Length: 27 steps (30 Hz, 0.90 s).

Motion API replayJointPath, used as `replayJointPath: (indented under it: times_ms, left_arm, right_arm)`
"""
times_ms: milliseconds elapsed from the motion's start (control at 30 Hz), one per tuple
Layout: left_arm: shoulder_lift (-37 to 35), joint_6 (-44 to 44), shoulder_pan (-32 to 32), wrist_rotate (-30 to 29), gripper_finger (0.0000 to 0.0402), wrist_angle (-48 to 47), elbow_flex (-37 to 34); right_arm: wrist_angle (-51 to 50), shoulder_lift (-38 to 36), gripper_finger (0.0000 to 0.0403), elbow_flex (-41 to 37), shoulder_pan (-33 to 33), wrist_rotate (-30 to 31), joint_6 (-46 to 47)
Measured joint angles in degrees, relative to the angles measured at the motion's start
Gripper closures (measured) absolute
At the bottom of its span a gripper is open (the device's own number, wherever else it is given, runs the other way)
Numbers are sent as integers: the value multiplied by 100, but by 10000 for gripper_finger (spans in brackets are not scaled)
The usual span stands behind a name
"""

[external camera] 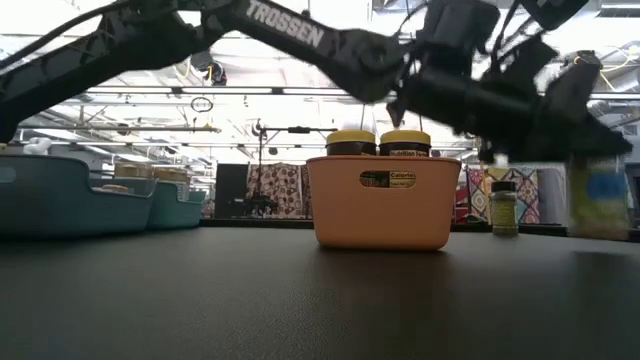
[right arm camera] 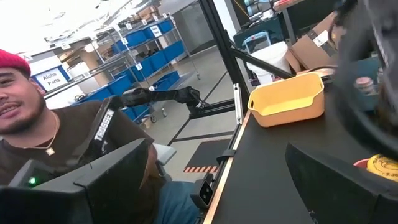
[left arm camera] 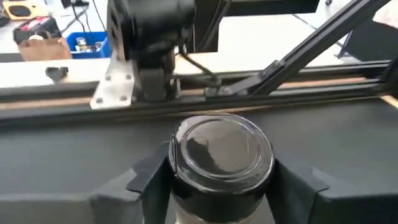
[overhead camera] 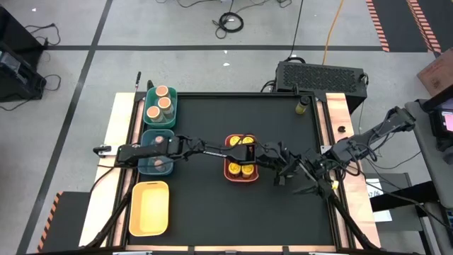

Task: Sort spices by type
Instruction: Put the green seasoning bottle in the yellow bin

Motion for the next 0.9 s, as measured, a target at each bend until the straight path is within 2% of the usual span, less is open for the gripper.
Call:
replayJointPath:
  times_ms: [267, 533, 767, 900]
  left_arm:
    - [-668, 614, 3, -37, 193, -913, 2]
    - [-1410, 1390, 9, -27, 192, -2844, 13]
    - [-2272, 1642, 106, -207, 191, -3791, 17]
    - [-2761, 1366, 216, -236, 190, -4194, 11]
  right_arm:
    - [-11, -191, 28, 13, -3, -420, 387]
    - [-53, -744, 28, 0, -4, -392, 78]
    - [-373, -1054, 28, 0, -4, -363, -174]
    - [-588, -1084, 28, 0, -2, -31, -319]
